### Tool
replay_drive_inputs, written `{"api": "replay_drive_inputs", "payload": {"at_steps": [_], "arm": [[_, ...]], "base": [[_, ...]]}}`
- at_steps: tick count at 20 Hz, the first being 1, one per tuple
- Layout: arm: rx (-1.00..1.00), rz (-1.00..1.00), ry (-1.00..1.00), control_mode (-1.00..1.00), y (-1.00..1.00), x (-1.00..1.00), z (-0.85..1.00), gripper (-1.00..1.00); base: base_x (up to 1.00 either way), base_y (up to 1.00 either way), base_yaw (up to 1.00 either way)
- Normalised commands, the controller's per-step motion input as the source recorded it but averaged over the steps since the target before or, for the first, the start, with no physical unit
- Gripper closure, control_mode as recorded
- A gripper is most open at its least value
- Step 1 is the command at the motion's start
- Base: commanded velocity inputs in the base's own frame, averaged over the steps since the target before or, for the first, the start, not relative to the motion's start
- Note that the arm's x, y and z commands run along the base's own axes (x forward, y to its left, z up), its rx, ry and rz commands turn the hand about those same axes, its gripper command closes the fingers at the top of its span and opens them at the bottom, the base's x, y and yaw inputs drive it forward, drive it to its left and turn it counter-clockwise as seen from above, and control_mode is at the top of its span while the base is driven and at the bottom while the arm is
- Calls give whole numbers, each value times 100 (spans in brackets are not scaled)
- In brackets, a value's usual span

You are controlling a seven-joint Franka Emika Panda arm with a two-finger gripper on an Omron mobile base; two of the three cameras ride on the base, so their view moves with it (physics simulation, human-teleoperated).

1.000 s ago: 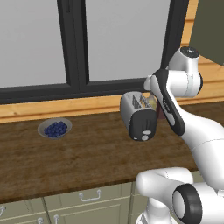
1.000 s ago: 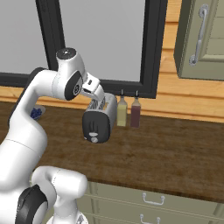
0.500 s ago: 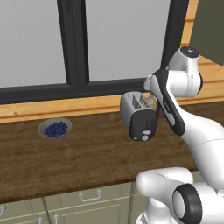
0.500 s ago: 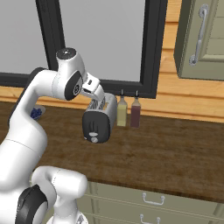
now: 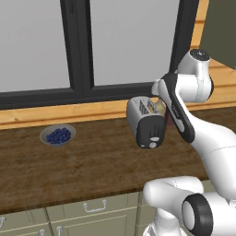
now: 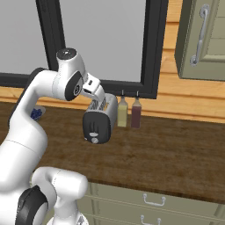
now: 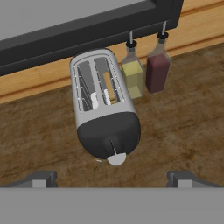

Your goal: Start the toaster. Once the lever pops up, take the bread to the plate on the dining counter.

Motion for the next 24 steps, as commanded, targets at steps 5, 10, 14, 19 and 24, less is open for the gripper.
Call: {"api": "replay_drive_inputs", "payload": {"at_steps": [5, 10, 14, 19, 24], "arm": [[0, 0, 0, -100, 0, 0, 0, -100], [0, 0, 0, -100, 0, 0, 0, -100], [0, 0, 0, -100, 0, 0, 0, -100], [0, 0, 0, -100, 0, 0, 0, -100], [0, 0, 0, -100, 0, 0, 0, -100]], "base": [[0, 0, 0], [0, 0, 0], [0, 0, 0], [0, 0, 0], [0, 0, 0]]}}
